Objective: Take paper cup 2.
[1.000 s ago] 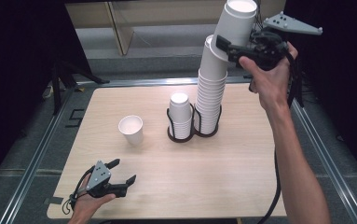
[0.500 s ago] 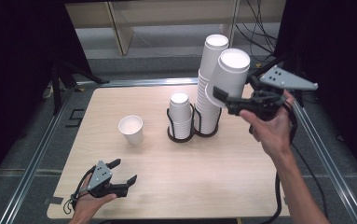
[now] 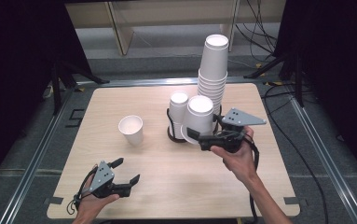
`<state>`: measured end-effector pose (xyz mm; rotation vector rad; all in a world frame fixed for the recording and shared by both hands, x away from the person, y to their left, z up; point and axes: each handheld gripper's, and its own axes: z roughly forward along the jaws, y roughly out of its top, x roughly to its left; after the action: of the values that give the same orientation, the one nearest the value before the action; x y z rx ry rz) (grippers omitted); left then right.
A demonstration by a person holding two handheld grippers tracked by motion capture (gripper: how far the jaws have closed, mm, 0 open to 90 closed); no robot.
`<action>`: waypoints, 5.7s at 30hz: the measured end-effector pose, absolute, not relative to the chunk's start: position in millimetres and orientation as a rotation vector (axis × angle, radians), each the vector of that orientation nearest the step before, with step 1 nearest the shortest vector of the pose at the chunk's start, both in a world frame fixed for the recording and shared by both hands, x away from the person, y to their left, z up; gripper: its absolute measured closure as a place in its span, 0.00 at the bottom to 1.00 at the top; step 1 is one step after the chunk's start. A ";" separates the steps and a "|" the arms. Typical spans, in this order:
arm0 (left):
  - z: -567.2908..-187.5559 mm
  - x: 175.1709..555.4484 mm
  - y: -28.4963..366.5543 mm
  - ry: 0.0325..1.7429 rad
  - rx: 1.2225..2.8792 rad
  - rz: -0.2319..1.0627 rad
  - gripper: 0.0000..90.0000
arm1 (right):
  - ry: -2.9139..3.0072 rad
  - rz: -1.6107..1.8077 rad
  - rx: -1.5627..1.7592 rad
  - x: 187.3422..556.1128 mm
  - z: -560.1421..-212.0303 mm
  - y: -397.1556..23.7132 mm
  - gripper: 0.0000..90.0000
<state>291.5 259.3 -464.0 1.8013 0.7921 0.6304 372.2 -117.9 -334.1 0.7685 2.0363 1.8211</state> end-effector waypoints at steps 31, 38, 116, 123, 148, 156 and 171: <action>-461.7 310.2 206.3 0.620 1.732 0.568 0.16 | 2.248 1.809 0.725 368.6 -400.6 -45.2 0.19; -462.1 307.4 206.6 0.617 1.740 0.565 0.16 | 2.287 1.826 0.672 365.7 -410.0 -31.4 0.19; -454.4 302.4 205.6 0.628 1.729 0.422 0.05 | 2.361 1.942 0.536 351.0 -433.1 -1.8 0.19; -454.3 302.0 206.5 0.600 1.754 0.434 0.11 | 2.397 1.937 0.539 350.7 -432.1 -0.7 0.15; -460.1 299.3 201.8 0.487 1.895 0.498 0.15 | 2.430 1.805 0.461 354.3 -395.1 -10.9 0.17; -459.7 297.6 201.5 0.471 1.925 0.510 0.15 | 2.488 1.777 0.488 355.1 -391.1 -11.9 0.18; -458.0 297.7 205.0 0.437 1.879 0.504 0.12 | 2.493 1.878 0.483 357.0 -388.6 -18.5 0.27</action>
<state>297.7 205.0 -458.0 1.8787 0.4367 0.5041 357.0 -18.5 -388.6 0.4831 2.4926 1.8779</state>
